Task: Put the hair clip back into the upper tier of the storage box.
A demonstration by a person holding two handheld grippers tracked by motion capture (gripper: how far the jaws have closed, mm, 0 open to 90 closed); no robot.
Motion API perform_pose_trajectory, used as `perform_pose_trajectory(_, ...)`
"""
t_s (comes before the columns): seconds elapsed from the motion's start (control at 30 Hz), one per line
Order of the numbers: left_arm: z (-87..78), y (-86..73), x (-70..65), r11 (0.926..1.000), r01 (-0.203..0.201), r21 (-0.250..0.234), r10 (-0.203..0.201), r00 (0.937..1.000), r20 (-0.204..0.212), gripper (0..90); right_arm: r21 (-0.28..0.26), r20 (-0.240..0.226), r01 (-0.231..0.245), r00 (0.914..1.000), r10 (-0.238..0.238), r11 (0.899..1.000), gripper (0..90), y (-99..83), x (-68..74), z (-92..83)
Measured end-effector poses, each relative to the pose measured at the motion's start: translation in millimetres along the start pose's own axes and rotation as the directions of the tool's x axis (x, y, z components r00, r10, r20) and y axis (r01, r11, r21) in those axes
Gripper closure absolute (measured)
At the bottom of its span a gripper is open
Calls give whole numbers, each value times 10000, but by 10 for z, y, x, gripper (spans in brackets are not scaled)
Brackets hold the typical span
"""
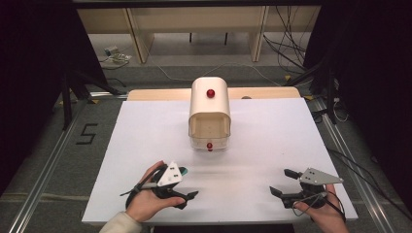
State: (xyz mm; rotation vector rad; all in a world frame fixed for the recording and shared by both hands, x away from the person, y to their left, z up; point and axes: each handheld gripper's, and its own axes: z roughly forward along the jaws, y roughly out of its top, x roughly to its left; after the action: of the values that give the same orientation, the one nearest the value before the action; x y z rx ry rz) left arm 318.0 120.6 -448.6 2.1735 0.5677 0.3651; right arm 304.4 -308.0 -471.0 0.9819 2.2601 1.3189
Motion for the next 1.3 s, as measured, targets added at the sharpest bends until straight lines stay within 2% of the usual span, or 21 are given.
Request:
perform_pose_trajectory(0.07,-68,-56,60,9998,189,-10,-190,9996,-221,158,55,31,29,10000,-29,10000,164,8,14,0)
perform_pose_trajectory(0.13,-99,-81,96,9999,118,-33,-119,9996,-242,158,59,82,76,9999,-77,10000,164,16,33,-3)
perform_pose_trajectory(0.3,-94,-136,220,9994,277,200,-268,9987,-440,166,43,45,91,9999,-92,9999,164,17,48,7)
perform_pose_trajectory(0.37,-88,-167,290,9983,509,286,-492,9971,-579,200,79,22,104,9999,-104,9999,164,16,38,6)
perform_pose_trajectory(0.47,-77,-206,381,9969,621,490,-581,9952,-793,229,89,-7,126,9999,-126,9999,165,12,35,3)
perform_pose_trajectory(0.5,-59,-241,432,9950,690,717,-633,9949,-791,259,80,0,87,10000,-87,9999,164,12,36,0)
perform_pose_trajectory(0.53,-59,-241,432,9950,690,717,-633,9949,-791,272,82,2,77,10000,-77,9999,164,12,37,-1)
perform_pose_trajectory(0.6,-31,-289,479,9918,771,1023,-680,9937,-893,313,54,2,75,10000,-75,10000,164,13,41,6)
perform_pose_trajectory(0.73,11,-343,547,9874,1072,1168,-969,9912,-901,360,81,-35,143,9999,-142,9999,164,15,47,14)
perform_pose_trajectory(0.77,21,-348,558,9866,1069,1236,-957,9911,-929,399,104,3,118,9999,-118,9999,164,17,58,20)
perform_pose_trajectory(0.87,53,-380,595,9809,1205,1526,-1047,9886,-1079,439,112,-13,153,9999,-153,9998,164,17,59,21)
perform_pose_trajectory(1.0,87,-420,632,9767,1479,1553,-1335,9861,-993,502,122,-34,104,9999,-104,9999,164,14,54,23)
perform_pose_trajectory(1.13,120,-442,649,9743,1531,1650,-1417,9867,-793,562,113,-20,106,9999,-106,9999,164,12,51,22)
perform_pose_trajectory(1.3,154,-451,658,9733,1562,1680,-1482,9872,-594,683,107,-37,100,9999,-100,9999,164,12,58,22)
